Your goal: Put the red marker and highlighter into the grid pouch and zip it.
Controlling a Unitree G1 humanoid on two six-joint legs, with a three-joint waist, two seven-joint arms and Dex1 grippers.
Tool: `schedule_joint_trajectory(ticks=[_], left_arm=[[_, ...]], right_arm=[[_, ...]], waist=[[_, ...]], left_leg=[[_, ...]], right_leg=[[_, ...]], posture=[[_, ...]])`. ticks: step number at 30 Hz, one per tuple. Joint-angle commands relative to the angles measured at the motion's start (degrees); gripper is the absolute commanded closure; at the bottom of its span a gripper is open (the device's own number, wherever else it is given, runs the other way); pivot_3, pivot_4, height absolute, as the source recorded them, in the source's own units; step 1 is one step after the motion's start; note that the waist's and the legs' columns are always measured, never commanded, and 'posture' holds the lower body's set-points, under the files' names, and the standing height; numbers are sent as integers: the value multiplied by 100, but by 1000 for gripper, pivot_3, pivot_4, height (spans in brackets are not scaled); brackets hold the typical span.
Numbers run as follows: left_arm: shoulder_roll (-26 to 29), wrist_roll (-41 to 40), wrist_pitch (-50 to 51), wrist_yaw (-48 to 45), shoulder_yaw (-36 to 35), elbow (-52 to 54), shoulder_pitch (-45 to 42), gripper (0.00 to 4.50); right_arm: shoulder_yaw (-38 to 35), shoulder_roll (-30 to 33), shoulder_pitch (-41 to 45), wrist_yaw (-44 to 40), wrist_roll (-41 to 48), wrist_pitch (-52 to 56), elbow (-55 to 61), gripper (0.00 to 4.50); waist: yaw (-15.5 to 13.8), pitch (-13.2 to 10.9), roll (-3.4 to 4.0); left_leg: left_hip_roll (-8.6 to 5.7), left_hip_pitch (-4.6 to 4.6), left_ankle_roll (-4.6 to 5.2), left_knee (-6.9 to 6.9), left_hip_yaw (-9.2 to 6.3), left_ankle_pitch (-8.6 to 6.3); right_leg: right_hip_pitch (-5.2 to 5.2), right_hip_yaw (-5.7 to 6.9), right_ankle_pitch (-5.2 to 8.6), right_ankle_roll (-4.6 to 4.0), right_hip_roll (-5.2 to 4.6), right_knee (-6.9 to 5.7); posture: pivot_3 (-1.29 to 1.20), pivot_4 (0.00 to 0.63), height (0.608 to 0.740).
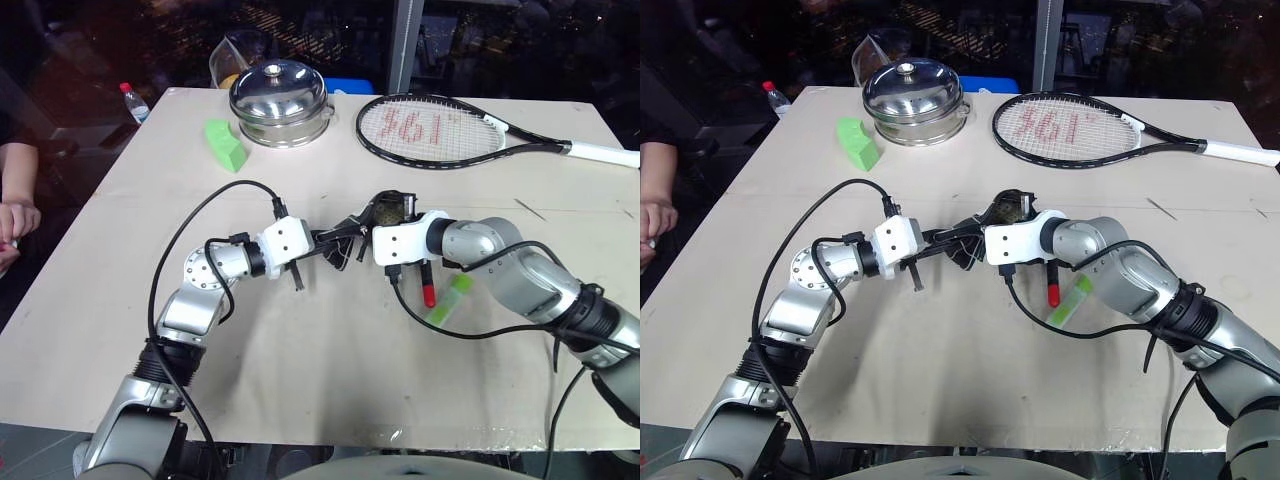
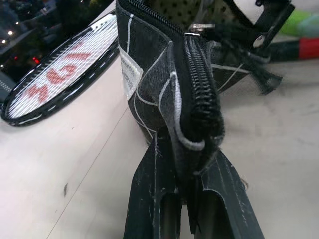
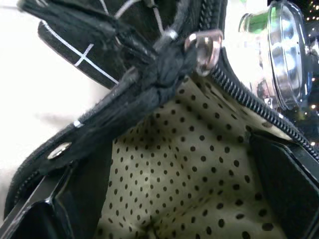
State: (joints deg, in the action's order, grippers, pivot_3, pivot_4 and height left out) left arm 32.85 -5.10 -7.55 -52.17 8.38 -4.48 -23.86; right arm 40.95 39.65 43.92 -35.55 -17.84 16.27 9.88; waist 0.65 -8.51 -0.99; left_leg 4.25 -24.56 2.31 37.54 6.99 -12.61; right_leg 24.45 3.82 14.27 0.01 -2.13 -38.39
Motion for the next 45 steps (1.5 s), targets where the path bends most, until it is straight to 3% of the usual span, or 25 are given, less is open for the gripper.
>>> schedule_joint_trajectory(ticks=[1,6,11,15,19,23,25,29,32,40,45], left_arm=[[-47,94,298,155,20,369,-108,4500],[-110,90,968,395,40,1337,120,4500],[45,60,1352,533,-124,1830,424,4500],[314,-85,1218,423,-459,1435,403,4500],[460,-126,1001,374,-647,1068,367,4500],[505,-68,757,337,-719,802,343,4500],[520,-37,642,315,-702,737,336,4500],[497,-13,515,306,-652,706,363,4500],[480,-12,466,302,-632,741,405,4500],[429,-12,357,336,-630,626,470,4500],[364,17,338,393,-623,457,398,4500]], right_arm=[[-393,-155,-19,20,-297,-291,-95,28],[-809,-307,-171,-13,-346,-434,-210,28],[-2510,-662,-604,-1038,1746,1863,743,28],[-3566,-780,-696,-1085,2813,3671,1672,28],[-3783,-795,-1041,-448,2954,5550,2541,28],[-3866,-1633,-1061,486,2798,7378,2684,28],[-3861,-2036,-1117,959,2668,7606,2484,28],[-3479,-2223,-1405,1521,2558,7623,2130,28],[-2885,-1927,-1511,1769,2494,7556,1999,858],[-2630,-1550,-1305,1722,2679,6941,2156,4158],[-2474,-624,-681,858,3310,6806,3009,4285]], waist=[[-3,0,0],[-1,0,0],[-5,-1,-1],[-3,-1,-1],[-3,0,-1],[17,0,-1],[12,0,-1],[-8,2,-5],[9,2,-4],[2,4,-7],[13,0,-6]], left_leg=[[0,-1,0,0,3,0],[-1,-7,-1,7,10,1],[1,-6,-3,8,5,2],[2,-5,4,11,-2,-3],[3,-4,15,10,-14,-9],[0,-7,14,10,-11,-9],[0,-7,13,11,-14,-8],[-4,-13,11,11,-13,-7],[-6,-16,10,11,-10,-6],[-5,-10,13,17,-16,-7],[-5,-17,15,27,-16,-8]], right_leg=[[3,-2,0,0,0,-3],[15,-9,0,0,-1,-18],[16,-28,0,-1,0,-30],[16,-24,0,-4,-1,-41],[15,-16,1,-7,-4,-42],[18,-20,1,-6,-9,-45],[20,-19,1,-6,-6,-48],[22,-15,1,-6,-10,-44],[23,-17,1,-5,-10,-43],[18,-15,1,-3,-8,-45],[21,-9,1,-2,-9,-45]], posture=[[0,150,740],[0,150,740],[0,150,740],[0,150,740],[0,150,740],[0,150,740],[0,150,740],[0,150,740],[0,150,740],[0,150,740],[0,150,740]])
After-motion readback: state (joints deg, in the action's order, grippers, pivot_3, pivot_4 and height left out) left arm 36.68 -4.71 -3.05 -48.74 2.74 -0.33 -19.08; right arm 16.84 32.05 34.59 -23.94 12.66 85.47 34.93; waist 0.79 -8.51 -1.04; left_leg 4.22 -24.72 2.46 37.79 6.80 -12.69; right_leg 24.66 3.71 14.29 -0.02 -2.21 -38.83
